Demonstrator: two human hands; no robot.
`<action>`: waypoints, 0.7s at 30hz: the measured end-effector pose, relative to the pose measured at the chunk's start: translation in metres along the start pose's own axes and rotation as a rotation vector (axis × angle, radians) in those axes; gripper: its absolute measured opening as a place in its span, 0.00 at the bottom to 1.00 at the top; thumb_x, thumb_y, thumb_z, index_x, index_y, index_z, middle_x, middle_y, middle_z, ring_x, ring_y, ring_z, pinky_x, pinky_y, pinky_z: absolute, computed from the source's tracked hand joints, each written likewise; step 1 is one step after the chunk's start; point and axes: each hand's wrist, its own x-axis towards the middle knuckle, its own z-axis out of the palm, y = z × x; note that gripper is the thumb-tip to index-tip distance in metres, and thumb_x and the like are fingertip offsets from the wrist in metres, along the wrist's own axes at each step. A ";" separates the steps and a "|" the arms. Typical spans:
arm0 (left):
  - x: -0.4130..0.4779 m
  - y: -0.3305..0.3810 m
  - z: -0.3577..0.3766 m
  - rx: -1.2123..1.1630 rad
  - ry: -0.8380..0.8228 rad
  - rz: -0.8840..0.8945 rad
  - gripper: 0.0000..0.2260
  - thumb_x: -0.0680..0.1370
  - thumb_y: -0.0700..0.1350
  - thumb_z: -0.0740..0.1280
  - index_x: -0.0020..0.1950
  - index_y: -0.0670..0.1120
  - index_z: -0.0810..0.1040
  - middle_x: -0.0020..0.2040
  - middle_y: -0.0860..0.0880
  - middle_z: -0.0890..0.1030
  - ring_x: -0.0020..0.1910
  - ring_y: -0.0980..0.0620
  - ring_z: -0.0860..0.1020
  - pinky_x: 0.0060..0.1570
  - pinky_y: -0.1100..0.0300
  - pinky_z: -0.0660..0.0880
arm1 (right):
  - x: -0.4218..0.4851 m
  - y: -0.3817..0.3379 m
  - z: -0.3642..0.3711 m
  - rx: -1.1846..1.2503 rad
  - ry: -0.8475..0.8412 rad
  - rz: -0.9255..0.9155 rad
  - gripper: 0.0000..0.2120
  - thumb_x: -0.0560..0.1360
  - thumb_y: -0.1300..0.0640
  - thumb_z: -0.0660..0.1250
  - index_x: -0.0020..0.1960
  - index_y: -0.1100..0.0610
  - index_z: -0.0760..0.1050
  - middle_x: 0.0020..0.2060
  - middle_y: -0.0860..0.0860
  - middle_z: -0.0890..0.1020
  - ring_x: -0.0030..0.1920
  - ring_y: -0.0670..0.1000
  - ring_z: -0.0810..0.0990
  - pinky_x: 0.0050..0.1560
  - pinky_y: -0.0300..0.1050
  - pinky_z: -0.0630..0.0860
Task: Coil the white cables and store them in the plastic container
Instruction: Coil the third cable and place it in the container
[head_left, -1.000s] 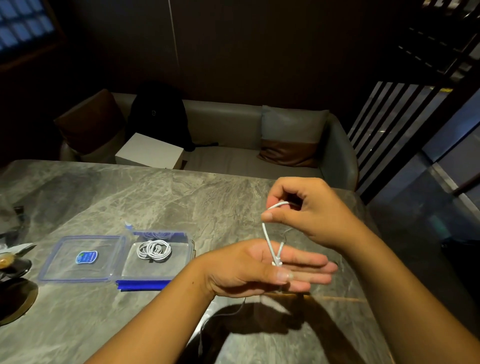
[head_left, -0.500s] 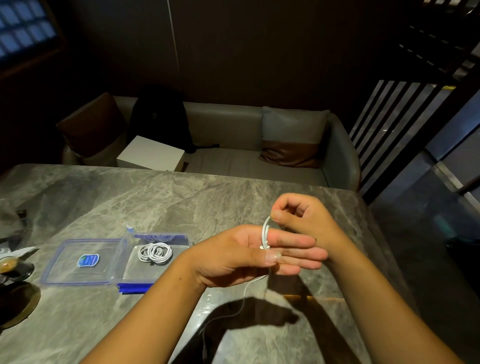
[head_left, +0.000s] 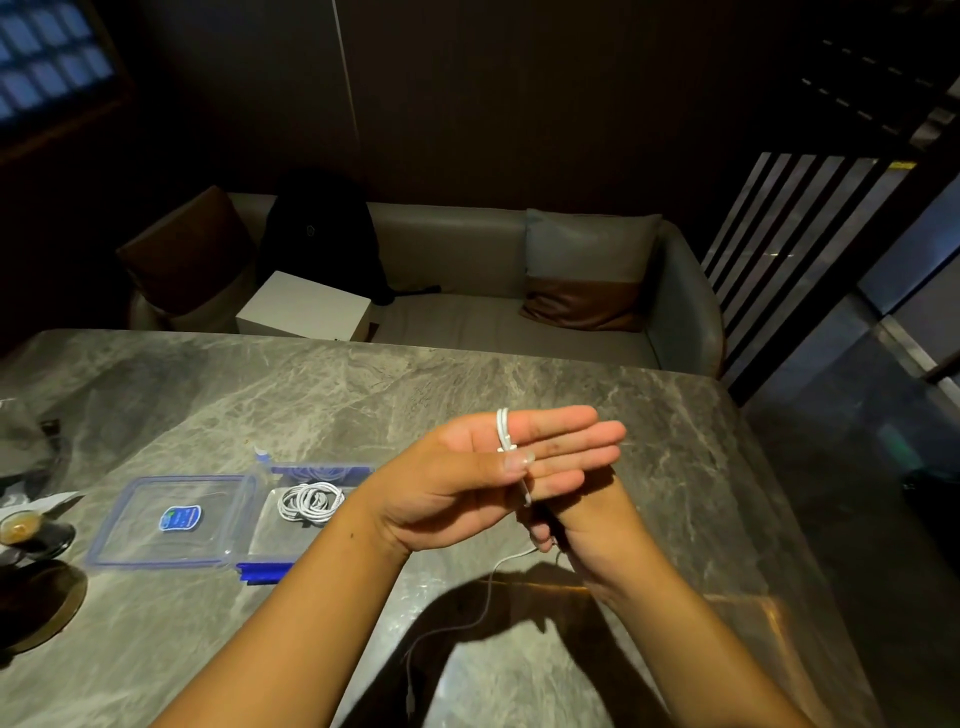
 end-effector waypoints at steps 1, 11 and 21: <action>0.000 0.001 0.000 -0.009 0.011 0.011 0.25 0.79 0.31 0.53 0.77 0.32 0.56 0.76 0.33 0.61 0.77 0.36 0.60 0.76 0.46 0.56 | -0.003 -0.002 0.000 -0.047 -0.004 -0.021 0.13 0.78 0.70 0.61 0.39 0.57 0.77 0.29 0.49 0.78 0.28 0.47 0.76 0.31 0.40 0.74; -0.004 -0.001 -0.007 -0.007 0.088 0.043 0.26 0.79 0.30 0.52 0.77 0.34 0.55 0.77 0.36 0.60 0.78 0.39 0.59 0.77 0.47 0.52 | -0.053 -0.018 0.010 -0.057 -0.060 -0.044 0.07 0.78 0.64 0.67 0.44 0.66 0.80 0.33 0.60 0.84 0.28 0.53 0.79 0.30 0.42 0.76; -0.007 -0.005 0.000 0.035 0.059 -0.034 0.26 0.79 0.29 0.53 0.77 0.34 0.56 0.77 0.37 0.63 0.77 0.39 0.61 0.76 0.47 0.56 | -0.081 -0.051 -0.009 -0.161 -0.177 0.036 0.03 0.75 0.66 0.70 0.48 0.62 0.81 0.28 0.55 0.81 0.26 0.49 0.75 0.28 0.38 0.73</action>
